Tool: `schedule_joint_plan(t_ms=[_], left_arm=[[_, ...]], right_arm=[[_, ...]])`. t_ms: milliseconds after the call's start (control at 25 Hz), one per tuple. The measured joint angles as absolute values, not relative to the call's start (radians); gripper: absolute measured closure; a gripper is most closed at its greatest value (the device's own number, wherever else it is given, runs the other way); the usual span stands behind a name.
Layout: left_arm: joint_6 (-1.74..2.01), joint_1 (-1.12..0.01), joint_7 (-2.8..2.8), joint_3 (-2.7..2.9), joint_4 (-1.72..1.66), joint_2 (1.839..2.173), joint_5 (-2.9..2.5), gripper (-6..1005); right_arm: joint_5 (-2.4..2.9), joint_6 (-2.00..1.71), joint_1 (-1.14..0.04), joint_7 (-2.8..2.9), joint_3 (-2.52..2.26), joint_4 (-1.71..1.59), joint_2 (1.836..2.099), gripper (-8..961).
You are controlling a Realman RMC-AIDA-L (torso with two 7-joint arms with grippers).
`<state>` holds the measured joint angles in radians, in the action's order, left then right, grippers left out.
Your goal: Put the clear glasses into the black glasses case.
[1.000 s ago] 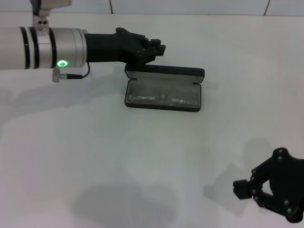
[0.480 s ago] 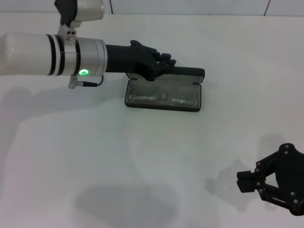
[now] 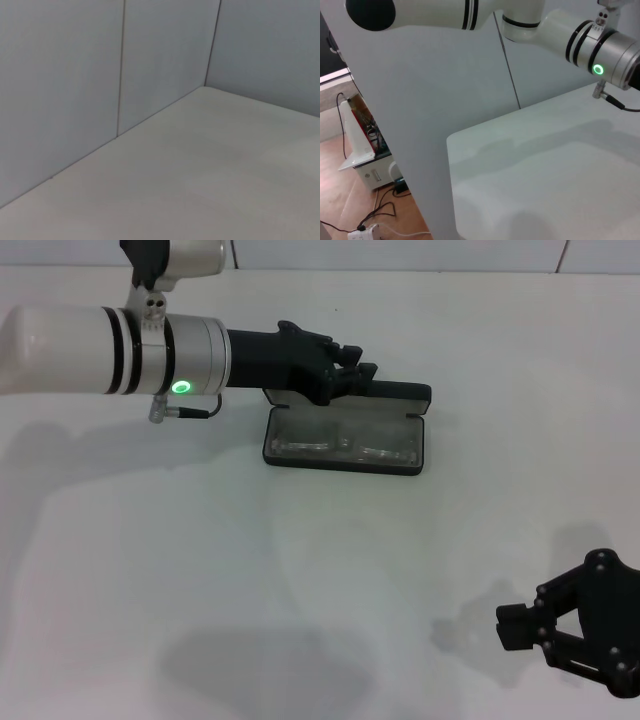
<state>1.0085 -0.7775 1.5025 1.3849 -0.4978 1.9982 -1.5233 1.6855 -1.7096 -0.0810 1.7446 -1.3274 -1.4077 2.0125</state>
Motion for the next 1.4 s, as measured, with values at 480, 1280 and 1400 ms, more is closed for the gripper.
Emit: schedule_joint_plan(t_ms=[480, 1280, 1400], left_arm=[[0.919, -0.787, 1.504, 1.385, -0.49, 2.028, -1.577, 709], [0.929, -0.773, 1.52, 1.395, -0.476, 2.067, -1.677, 708], [0.951, -0.761, 1.52, 1.395, -0.503, 2.08, -1.688, 683]], right_arm=[[1.684, -1.709, -0.099, 1.734, -1.329, -1.348, 2.013, 834], [1.645, -1.707, -0.099, 1.704, -1.313, -1.309, 2.013, 777], [1.644, -1.707, -0.097, 1.704, -1.312, -1.308, 2.013, 768]])
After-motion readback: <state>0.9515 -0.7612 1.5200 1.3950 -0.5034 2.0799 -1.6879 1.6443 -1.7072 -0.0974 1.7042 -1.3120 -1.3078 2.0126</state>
